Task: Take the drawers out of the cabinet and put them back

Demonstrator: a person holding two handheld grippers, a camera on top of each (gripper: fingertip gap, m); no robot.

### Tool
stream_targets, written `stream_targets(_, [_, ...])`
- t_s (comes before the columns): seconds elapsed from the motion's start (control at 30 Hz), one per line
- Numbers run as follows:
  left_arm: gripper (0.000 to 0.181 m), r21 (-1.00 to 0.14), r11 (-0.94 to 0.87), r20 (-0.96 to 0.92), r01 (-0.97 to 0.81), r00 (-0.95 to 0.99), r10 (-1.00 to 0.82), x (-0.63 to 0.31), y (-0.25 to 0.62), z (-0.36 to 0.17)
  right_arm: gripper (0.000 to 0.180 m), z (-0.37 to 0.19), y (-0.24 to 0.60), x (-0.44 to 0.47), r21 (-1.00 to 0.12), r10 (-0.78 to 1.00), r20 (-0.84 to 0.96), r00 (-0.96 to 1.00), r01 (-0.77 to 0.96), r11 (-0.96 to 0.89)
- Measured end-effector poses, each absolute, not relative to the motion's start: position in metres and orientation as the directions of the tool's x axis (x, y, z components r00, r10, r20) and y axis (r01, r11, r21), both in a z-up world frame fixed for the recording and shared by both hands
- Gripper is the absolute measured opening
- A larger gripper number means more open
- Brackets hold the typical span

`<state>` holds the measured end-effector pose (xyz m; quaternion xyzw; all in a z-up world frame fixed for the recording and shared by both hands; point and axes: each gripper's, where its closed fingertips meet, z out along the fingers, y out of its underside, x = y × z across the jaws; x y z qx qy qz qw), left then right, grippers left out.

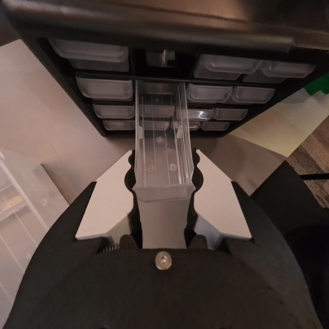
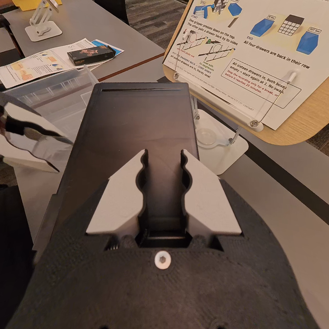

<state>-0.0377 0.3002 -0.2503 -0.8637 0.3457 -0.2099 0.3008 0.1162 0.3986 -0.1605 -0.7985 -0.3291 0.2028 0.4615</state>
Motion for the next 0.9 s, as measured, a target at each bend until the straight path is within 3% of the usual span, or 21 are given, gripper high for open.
stream_targets(0.13, [0.062,-0.658,-0.572,0.112,-0.49,0.687,-0.718,-0.023,0.305,-0.277,0.036,-0.16,0.399,0.117,-0.872,0.708,-0.02,0.706,0.335,-0.358])
stream_targets(0.23, [0.062,-0.717,-0.559,0.148,-0.418,0.691,-0.707,-0.016,0.32,-0.267,0.035,-0.161,0.399,0.117,-0.869,0.706,-0.019,0.708,0.337,-0.362])
stream_targets(0.4, [0.064,-0.753,-0.463,0.078,-0.468,0.634,-0.769,-0.004,0.334,-0.259,0.035,-0.16,0.399,0.117,-0.874,0.704,-0.02,0.71,0.33,-0.358])
stream_targets(0.57, [0.085,-0.787,-0.39,0.043,-0.478,0.587,-0.808,-0.027,0.314,-0.242,0.035,-0.159,0.399,0.117,-0.877,0.708,-0.02,0.706,0.327,-0.351])
stream_targets(0.73, [0.037,-0.735,-0.47,0.115,-0.488,0.594,-0.796,-0.051,0.292,-0.262,0.035,-0.159,0.399,0.117,-0.881,0.711,-0.02,0.702,0.324,-0.344])
stream_targets(0.9, [0.021,-0.735,-0.46,0.086,-0.498,0.604,-0.792,-0.036,0.302,-0.264,0.035,-0.159,0.398,0.117,-0.881,0.71,-0.02,0.704,0.323,-0.345])
